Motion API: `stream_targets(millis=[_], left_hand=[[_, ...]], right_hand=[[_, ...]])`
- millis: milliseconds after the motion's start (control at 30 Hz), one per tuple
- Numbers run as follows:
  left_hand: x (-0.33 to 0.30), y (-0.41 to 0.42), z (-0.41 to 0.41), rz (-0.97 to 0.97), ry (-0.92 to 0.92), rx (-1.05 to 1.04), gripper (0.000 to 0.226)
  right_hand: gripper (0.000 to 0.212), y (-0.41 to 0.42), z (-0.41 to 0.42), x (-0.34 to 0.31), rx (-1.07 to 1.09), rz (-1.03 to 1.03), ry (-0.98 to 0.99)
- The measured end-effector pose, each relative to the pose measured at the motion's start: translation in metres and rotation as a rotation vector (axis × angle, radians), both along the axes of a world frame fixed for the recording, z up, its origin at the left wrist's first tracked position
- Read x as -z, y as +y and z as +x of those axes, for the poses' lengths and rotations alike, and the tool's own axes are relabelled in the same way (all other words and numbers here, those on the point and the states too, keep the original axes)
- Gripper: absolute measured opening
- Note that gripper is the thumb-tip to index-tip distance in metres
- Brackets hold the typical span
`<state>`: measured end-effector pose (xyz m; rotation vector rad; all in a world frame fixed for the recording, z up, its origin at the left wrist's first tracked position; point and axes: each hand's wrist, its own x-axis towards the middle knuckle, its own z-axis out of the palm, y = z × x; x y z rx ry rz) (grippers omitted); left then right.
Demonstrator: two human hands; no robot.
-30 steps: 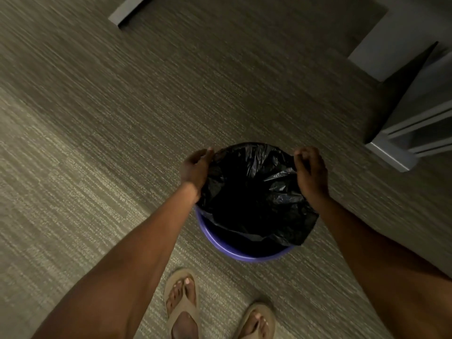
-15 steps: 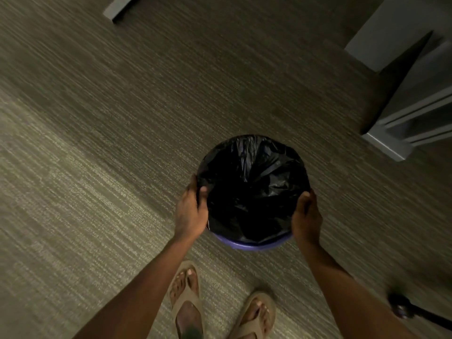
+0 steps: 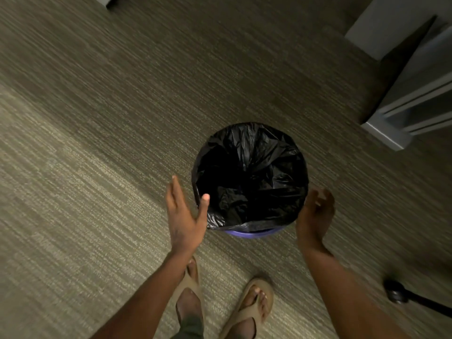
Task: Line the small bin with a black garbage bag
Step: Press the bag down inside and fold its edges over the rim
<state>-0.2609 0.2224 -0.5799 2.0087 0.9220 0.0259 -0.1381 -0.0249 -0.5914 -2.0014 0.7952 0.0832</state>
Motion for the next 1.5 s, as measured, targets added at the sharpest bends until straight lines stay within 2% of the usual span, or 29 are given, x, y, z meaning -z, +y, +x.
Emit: stream_targets(millis=[33, 100, 233, 333, 400, 500, 567, 633, 667, 733, 767, 833, 933, 967, 1033, 1100, 1167, 1267, 1333, 1367, 1433, 1500], left_hand=[[-0.005, -0.012, -0.003, -0.031, -0.012, -0.052, 0.099], [-0.013, -0.037, -0.011, -0.125, 0.018, -0.058, 0.103], [-0.011, -0.072, -0.030, -0.151, 0.158, 0.165, 0.117], [-0.006, -0.076, -0.041, -0.120, 0.235, 0.253, 0.120], [-0.004, -0.075, -0.046, -0.122, 0.265, 0.276, 0.122], [-0.005, -0.073, -0.047, -0.136, 0.291, 0.311, 0.122], [-0.001, -0.072, -0.043, -0.144, 0.323, 0.290, 0.119], [0.005, -0.071, -0.037, -0.170, 0.375, 0.205, 0.102], [0.008, -0.071, -0.034, -0.222, 0.392, 0.127, 0.083], [0.016, -0.072, -0.028, -0.423, 0.401, -0.041, 0.041], [0.020, -0.072, -0.026, -0.517, 0.398, -0.092, 0.031], [0.025, -0.069, -0.025, -0.663, 0.404, -0.162, 0.032], [0.016, -0.065, -0.022, -0.845, 0.372, -0.352, 0.061], [0.013, -0.063, -0.020, -0.886, 0.330, -0.472, 0.060], [0.001, -0.063, -0.015, -0.959, 0.227, -0.700, 0.050], [-0.015, -0.068, -0.010, -0.983, 0.173, -0.745, 0.043], [-0.028, -0.078, -0.004, -0.969, 0.147, -0.679, 0.038], [-0.031, -0.087, 0.008, -0.962, 0.148, -0.641, 0.048], [-0.024, -0.086, 0.015, -0.948, 0.176, -0.654, 0.033], [-0.019, -0.085, 0.017, -0.927, 0.200, -0.656, 0.024], [-0.007, -0.084, 0.017, -0.877, 0.234, -0.640, 0.015], [-0.001, -0.080, 0.016, -0.862, 0.244, -0.594, 0.016]], right_hand=[[0.055, 0.003, -0.008, -0.003, 0.002, -0.065, -0.008], [0.062, 0.015, -0.027, -0.007, -0.060, -0.068, 0.072], [0.074, 0.030, -0.063, -0.004, -0.306, -0.108, 0.271], [0.064, 0.020, -0.080, -0.001, -0.286, -0.113, 0.247], [0.052, 0.013, -0.085, 0.003, -0.268, -0.011, 0.220], [0.045, 0.006, -0.086, 0.008, -0.239, 0.167, 0.231], [0.042, 0.002, -0.086, 0.012, -0.216, 0.188, 0.225], [0.031, -0.002, -0.090, 0.015, -0.217, 0.156, 0.226], [0.026, -0.002, -0.092, 0.017, -0.238, 0.144, 0.232], [0.027, -0.002, -0.095, 0.021, -0.278, 0.138, 0.252], [0.027, -0.001, -0.095, 0.024, -0.281, 0.139, 0.266], [0.022, 0.002, -0.091, 0.029, -0.212, 0.187, 0.302], [0.013, 0.005, -0.084, 0.033, -0.004, 0.298, 0.404], [0.005, 0.005, -0.082, 0.032, 0.059, 0.352, 0.446], [0.013, 0.003, -0.078, 0.029, 0.180, 0.505, 0.511], [0.018, -0.003, -0.079, 0.027, 0.276, 0.712, 0.525], [0.023, -0.009, -0.081, 0.023, 0.329, 0.807, 0.525], [0.033, -0.014, -0.071, 0.007, 0.334, 0.661, 0.462], [0.042, -0.015, -0.055, -0.005, 0.243, 0.339, 0.262], [0.050, -0.014, -0.044, -0.014, 0.090, 0.141, 0.131], [0.069, -0.009, -0.021, -0.024, -0.350, -0.184, -0.095], [0.078, 0.002, 0.007, -0.023, -0.681, -0.320, -0.172]])
